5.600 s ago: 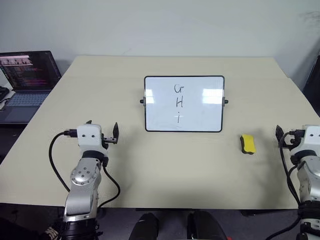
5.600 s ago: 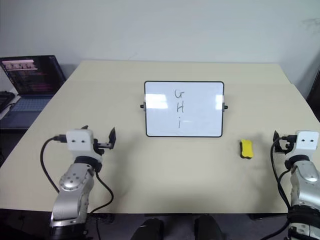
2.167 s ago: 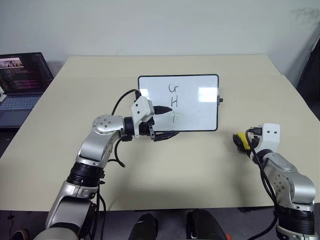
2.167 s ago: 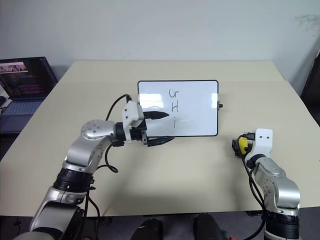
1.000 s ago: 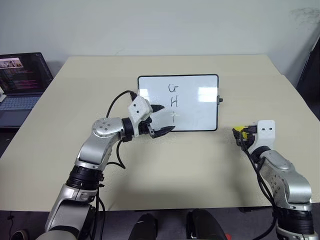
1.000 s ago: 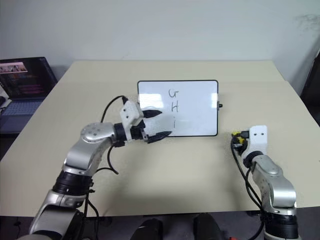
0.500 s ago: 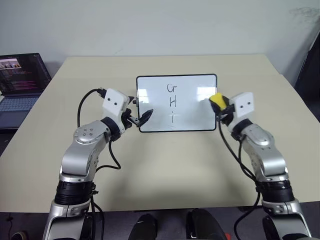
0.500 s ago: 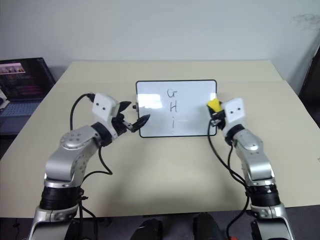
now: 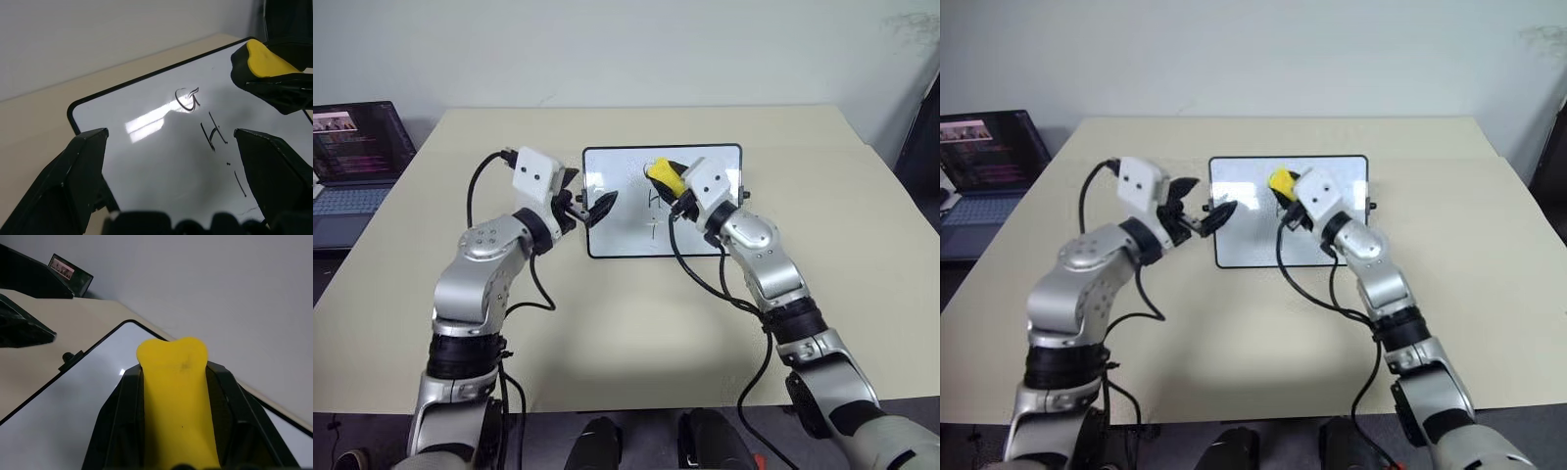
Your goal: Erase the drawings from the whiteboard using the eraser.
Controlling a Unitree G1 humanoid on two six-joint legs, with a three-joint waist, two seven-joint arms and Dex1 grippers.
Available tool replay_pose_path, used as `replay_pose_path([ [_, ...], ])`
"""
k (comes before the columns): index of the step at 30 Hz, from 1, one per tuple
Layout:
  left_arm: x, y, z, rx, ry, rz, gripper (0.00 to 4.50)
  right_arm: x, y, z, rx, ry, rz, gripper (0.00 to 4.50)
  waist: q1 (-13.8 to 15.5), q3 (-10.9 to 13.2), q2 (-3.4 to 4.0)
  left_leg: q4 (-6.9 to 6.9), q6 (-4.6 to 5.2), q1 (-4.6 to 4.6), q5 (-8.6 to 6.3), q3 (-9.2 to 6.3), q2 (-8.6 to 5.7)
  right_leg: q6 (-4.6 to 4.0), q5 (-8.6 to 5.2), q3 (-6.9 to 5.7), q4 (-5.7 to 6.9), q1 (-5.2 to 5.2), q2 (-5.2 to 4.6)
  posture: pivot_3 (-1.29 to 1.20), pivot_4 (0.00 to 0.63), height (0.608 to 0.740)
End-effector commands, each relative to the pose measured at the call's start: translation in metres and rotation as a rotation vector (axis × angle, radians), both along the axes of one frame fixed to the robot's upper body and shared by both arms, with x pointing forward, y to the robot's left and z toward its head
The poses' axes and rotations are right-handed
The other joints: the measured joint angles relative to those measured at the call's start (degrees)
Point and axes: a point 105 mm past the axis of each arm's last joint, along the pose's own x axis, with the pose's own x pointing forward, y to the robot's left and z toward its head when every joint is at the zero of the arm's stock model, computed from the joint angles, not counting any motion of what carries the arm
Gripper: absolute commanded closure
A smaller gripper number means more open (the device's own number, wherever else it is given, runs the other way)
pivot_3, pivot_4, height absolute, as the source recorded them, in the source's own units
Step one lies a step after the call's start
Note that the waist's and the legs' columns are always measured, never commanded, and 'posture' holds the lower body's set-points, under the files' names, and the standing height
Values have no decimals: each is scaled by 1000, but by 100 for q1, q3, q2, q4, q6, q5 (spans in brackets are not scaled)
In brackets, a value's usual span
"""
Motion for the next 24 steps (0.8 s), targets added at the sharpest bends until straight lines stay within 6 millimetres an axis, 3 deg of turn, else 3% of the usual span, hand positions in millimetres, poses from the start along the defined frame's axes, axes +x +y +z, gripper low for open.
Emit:
replay_pose_path([
  [1, 4, -1, 13, -33, -28, -12, 0, -1, 4, 18, -1, -91, 9, 3173, -1, 0, 0, 0, 0, 0, 0, 1, 1, -1, 1, 1, 1, -2, 0, 0, 150, 740],
  [7, 9, 2, 10, -30, -16, -15, 0, 6, 9, 21, -41, -141, 2, 3173, -37, 1, -1, -1, 0, 0, -1, 10, 1, -3, 2, 6, 9, -10, 2, 0, 150, 740],
  [12, 5, 18, 0, -18, 9, 30, 0, 26, 18, 24, -71, -145, -32, 3173, -103, 2, -3, 0, 0, 8, -1, 26, 1, -3, 2, 12, 42, -23, 2, 0, 150, 740],
  [24, -4, 24, -5, -6, 15, 58, 0, 62, 33, 8, -103, 45, -151, 3173, -140, 8, -14, 3, 6, 7, -4, 38, 9, -5, 3, 23, 63, -39, 1, 0, 150, 740],
])
